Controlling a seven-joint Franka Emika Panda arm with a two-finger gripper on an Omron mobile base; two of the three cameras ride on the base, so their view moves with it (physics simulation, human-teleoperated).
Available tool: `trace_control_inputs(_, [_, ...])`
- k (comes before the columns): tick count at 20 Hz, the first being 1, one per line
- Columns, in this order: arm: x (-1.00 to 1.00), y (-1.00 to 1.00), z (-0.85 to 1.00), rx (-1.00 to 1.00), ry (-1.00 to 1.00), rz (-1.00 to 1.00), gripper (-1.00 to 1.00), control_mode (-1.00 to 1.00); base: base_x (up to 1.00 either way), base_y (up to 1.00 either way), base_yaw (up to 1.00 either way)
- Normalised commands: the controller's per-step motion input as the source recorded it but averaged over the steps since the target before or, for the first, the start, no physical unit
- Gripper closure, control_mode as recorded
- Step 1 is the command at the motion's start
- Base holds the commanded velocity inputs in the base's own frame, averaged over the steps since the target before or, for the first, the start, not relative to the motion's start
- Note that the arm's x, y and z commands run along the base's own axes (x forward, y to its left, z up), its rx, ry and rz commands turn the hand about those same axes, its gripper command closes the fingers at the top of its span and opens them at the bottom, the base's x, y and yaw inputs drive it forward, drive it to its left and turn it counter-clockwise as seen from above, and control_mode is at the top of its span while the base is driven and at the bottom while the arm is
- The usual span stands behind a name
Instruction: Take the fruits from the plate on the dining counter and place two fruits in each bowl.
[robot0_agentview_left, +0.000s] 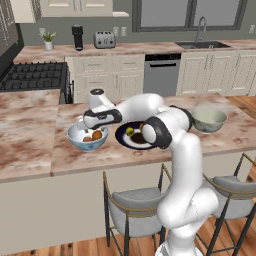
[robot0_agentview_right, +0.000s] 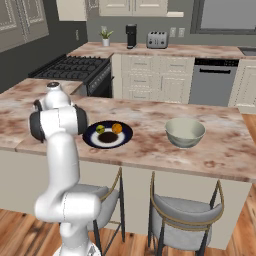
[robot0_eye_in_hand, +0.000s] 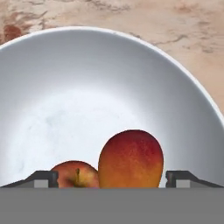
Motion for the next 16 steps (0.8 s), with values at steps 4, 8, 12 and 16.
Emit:
trace_control_inputs(4, [-0.20,-0.23,0.49,-0.02,0.02,0.00,-1.00,-1.00,0.00,0.00,0.00])
trace_control_inputs(8, [-0.39,-0.91,0.24,-0.01,0.00,-0.06,-1.00,-1.00,0.00,0.00,0.00])
trace_control_inputs(12, [-0.37,-0.98,0.36,0.00,0.00,-0.09,-1.00,-1.00,0.00,0.00,0.00])
trace_control_inputs(16, [-0.36,-0.95,0.19,0.00,0.09,-0.14,-1.00,-1.00,0.00,0.00,0.00])
